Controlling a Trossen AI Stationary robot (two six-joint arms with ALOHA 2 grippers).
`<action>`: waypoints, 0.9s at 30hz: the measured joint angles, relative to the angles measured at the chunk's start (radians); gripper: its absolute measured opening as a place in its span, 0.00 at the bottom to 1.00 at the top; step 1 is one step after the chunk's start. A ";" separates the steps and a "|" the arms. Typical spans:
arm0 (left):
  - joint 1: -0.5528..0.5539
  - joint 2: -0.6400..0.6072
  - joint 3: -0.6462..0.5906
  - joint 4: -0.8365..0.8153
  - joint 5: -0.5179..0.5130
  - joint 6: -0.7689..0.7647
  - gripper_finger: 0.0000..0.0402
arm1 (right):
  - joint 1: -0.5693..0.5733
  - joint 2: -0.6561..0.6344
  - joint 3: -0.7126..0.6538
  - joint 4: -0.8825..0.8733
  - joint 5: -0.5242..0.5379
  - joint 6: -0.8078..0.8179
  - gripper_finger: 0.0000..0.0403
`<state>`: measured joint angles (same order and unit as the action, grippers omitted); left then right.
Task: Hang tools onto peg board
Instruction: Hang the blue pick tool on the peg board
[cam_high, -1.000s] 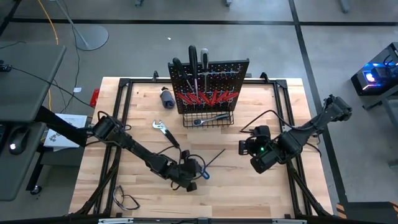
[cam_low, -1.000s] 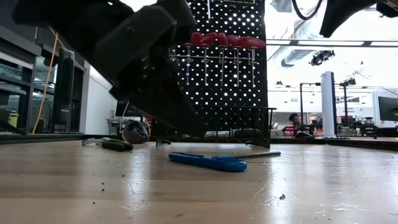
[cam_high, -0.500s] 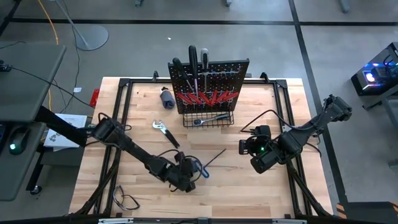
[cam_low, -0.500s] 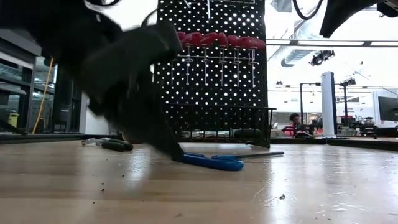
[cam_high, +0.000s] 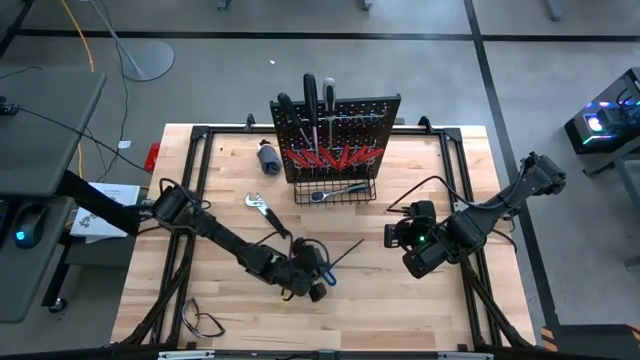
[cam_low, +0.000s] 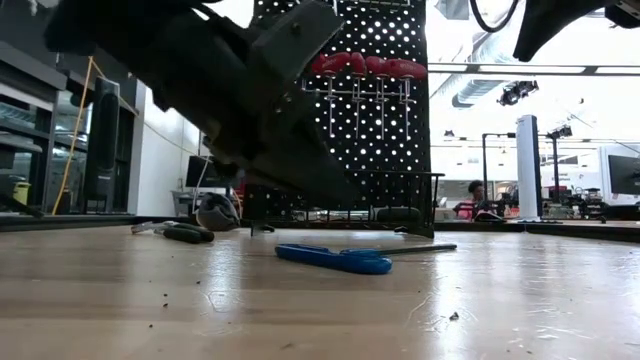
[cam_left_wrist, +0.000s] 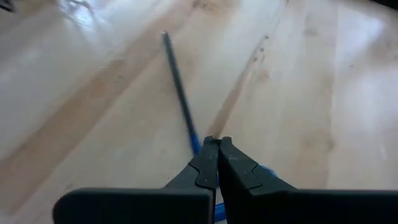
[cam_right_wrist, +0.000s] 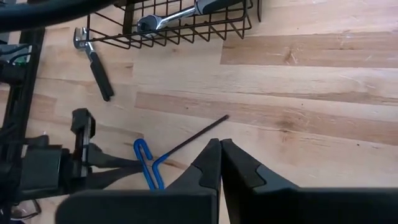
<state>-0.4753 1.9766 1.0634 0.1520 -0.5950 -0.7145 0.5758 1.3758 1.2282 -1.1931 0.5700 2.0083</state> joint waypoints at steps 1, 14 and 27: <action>0.003 0.003 0.000 0.008 0.021 -0.006 0.00 | 0.000 0.000 0.000 0.000 -0.003 0.000 0.00; -0.034 0.047 0.000 -0.026 0.020 -0.066 0.00 | 0.000 0.000 0.000 -0.030 -0.006 0.000 0.00; -0.061 0.089 0.004 -0.124 0.014 -0.190 0.00 | 0.000 0.000 0.000 -0.029 -0.030 0.000 0.00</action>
<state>-0.5359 2.0654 1.0678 0.0282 -0.5809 -0.9042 0.5755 1.3754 1.2282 -1.2222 0.5396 2.0079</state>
